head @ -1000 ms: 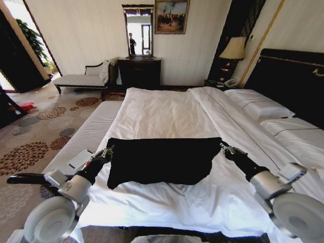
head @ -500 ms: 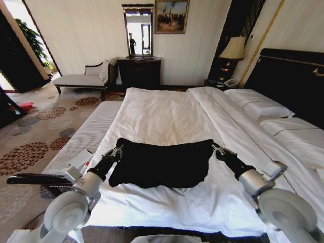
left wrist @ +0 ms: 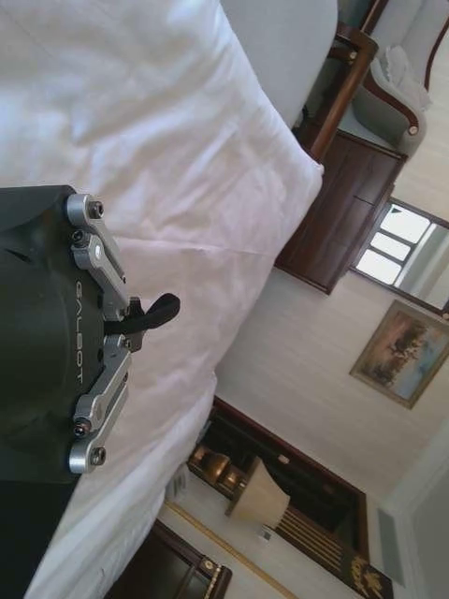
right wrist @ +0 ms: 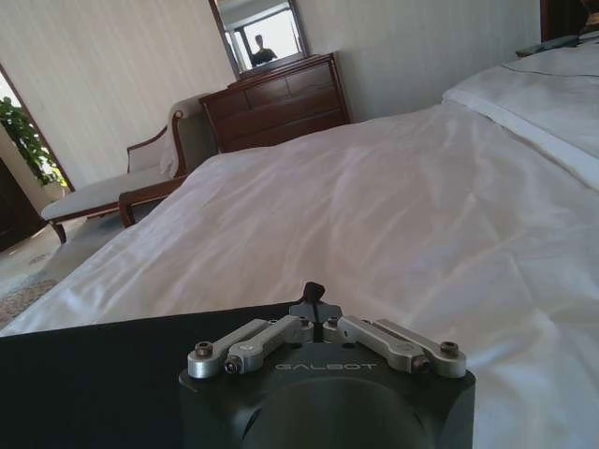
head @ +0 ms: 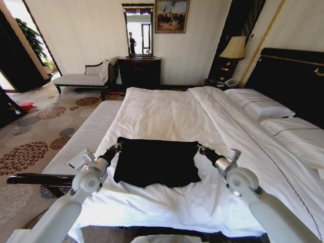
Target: Fold the clothes on the bed.
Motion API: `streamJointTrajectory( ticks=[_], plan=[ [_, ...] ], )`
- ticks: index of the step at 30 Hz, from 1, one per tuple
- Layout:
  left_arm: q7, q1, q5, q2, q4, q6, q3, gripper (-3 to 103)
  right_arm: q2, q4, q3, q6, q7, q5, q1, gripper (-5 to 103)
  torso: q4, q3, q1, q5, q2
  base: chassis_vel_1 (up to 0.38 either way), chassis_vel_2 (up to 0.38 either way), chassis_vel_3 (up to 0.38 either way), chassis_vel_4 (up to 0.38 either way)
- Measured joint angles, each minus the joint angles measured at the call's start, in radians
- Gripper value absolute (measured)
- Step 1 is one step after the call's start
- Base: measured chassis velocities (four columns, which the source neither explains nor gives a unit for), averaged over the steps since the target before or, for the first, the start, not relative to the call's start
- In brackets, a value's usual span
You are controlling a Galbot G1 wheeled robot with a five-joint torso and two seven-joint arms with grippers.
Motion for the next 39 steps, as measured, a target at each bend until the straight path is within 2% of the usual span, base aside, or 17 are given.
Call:
streamJointTrajectory(
  ticks=[1, 10, 23, 31, 39],
  plan=[
    [0.010, -0.033, 0.015, -0.017, 0.053, -0.003, 0.028, 1, 0.001, -0.040, -0.033, 0.007, -0.008, -0.006, 0.033, 0, -0.0001, 0.000, 0.000, -0.0001, 0.000, 0.000, 0.000, 0.000, 0.000],
    [0.038, -0.191, 0.058, -0.095, 0.262, -0.015, 0.158, 1, 0.055, -0.201, -0.162, 0.036, -0.031, -0.055, 0.158, 0, -0.0001, 0.000, 0.000, 0.0001, 0.000, 0.000, 0.000, 0.000, 0.000],
    [0.069, -0.384, 0.077, -0.150, 0.484, -0.024, 0.231, 1, 0.094, -0.423, -0.245, 0.071, -0.072, -0.079, 0.305, 0, 0.0000, 0.000, 0.000, 0.0001, 0.000, 0.000, 0.000, 0.000, 0.000],
    [0.085, -0.447, 0.110, -0.204, 0.620, -0.034, 0.259, 1, 0.120, -0.516, -0.303, 0.084, -0.085, -0.091, 0.403, 0, 0.0000, 0.000, 0.000, 0.0000, 0.000, 0.000, 0.000, 0.000, 0.000],
    [0.100, -0.475, 0.121, -0.221, 0.670, -0.041, 0.263, 1, 0.136, -0.560, -0.320, 0.099, -0.093, -0.101, 0.436, 0, -0.0003, 0.000, 0.000, 0.0000, 0.000, 0.000, 0.000, 0.000, 0.000]
  ],
)
